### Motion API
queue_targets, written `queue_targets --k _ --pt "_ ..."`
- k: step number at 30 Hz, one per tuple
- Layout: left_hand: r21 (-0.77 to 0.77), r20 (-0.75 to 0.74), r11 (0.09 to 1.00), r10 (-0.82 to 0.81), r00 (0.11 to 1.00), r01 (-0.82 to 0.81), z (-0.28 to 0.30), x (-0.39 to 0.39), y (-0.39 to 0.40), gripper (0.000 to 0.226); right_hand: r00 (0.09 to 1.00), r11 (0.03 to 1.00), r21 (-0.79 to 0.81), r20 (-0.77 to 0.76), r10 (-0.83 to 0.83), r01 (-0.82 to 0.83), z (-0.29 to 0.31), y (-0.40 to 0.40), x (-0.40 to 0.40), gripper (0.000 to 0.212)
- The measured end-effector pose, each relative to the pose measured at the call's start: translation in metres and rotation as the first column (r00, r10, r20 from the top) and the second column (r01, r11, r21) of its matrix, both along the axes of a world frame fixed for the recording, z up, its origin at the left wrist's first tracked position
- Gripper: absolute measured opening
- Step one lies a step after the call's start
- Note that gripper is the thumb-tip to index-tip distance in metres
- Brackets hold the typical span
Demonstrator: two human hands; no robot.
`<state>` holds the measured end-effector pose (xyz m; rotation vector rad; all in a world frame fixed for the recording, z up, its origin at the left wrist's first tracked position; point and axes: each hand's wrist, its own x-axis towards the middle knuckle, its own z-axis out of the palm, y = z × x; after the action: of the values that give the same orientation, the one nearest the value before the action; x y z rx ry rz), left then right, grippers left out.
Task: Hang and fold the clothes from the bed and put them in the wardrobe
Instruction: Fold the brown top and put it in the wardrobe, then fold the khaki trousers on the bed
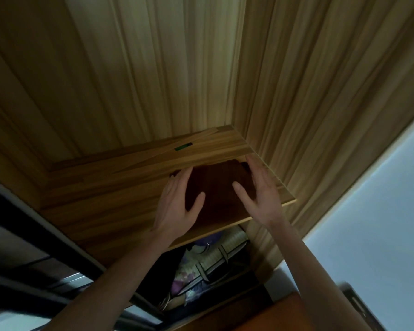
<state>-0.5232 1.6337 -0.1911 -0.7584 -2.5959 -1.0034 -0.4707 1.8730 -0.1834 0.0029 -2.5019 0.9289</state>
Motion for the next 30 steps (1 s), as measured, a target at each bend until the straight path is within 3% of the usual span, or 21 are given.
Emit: queue_targets --k 7,15,19,25,30 --pt "-0.013 -0.085 0.996 -0.091 0.992 0.090 0.057 0.026 -0.017 0.071 0.990 0.981 0.158 -0.098 -0.097 0.112 0.061 -0.013 0.067 0.079" --pt "-0.113 -0.181 0.982 -0.171 0.969 0.152 0.093 0.045 -0.035 0.076 0.935 0.865 0.356 -0.128 -0.330 0.354 0.114 -0.036 0.144 0.076" --pt "-0.109 -0.195 0.976 -0.208 0.959 0.189 0.113 0.059 -0.042 0.077 0.873 0.777 0.402 -0.155 -0.463 0.484 0.130 -0.055 0.186 0.076" --pt "-0.008 -0.127 0.926 -0.376 0.918 0.378 0.119 0.087 -0.051 0.076 0.756 0.644 0.434 -0.150 -0.637 0.629 0.141 -0.093 0.251 0.078" --pt "-0.074 -0.192 0.878 -0.478 0.857 0.473 0.122 0.128 -0.052 0.072 0.654 0.541 0.457 -0.127 -0.746 0.706 0.142 -0.125 0.309 0.077"
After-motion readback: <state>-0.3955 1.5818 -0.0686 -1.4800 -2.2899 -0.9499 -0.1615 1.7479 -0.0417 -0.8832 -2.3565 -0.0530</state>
